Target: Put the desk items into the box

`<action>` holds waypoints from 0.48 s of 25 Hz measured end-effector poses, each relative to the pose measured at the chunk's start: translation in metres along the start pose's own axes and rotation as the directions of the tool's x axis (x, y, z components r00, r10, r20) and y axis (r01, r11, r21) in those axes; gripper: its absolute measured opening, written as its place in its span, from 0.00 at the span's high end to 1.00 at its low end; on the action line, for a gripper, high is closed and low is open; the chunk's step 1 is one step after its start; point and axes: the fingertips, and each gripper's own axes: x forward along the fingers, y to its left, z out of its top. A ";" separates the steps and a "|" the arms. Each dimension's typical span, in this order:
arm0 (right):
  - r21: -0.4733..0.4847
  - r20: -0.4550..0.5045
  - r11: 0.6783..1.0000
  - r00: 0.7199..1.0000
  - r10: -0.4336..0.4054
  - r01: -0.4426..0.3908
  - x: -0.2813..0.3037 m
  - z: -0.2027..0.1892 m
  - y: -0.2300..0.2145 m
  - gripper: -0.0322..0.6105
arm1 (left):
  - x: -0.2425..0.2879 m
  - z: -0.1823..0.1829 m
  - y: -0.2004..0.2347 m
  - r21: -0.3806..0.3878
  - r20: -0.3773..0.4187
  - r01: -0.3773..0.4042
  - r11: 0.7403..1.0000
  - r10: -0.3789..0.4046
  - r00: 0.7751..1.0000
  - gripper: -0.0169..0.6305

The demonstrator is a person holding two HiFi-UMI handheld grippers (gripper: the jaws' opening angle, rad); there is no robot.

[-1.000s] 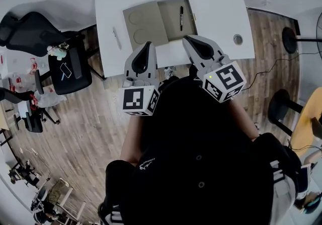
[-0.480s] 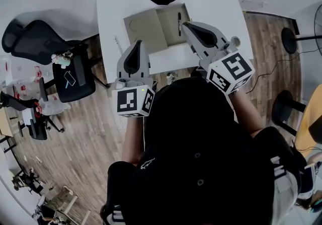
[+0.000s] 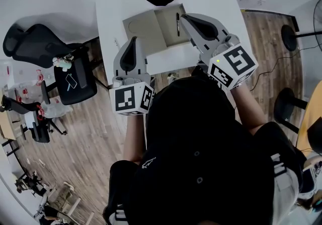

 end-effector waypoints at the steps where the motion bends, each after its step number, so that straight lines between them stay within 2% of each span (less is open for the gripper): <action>1: 0.000 -0.003 1.000 1.000 0.001 -0.001 0.001 -0.001 0.000 0.95 | 0.001 0.000 0.000 -0.002 -0.001 0.000 1.000 0.000 1.000 0.96; 12: -0.017 -0.029 1.000 0.999 0.014 -0.014 0.003 -0.008 0.003 0.95 | 0.000 -0.008 0.003 -0.013 -0.014 -0.002 1.000 0.001 1.000 0.96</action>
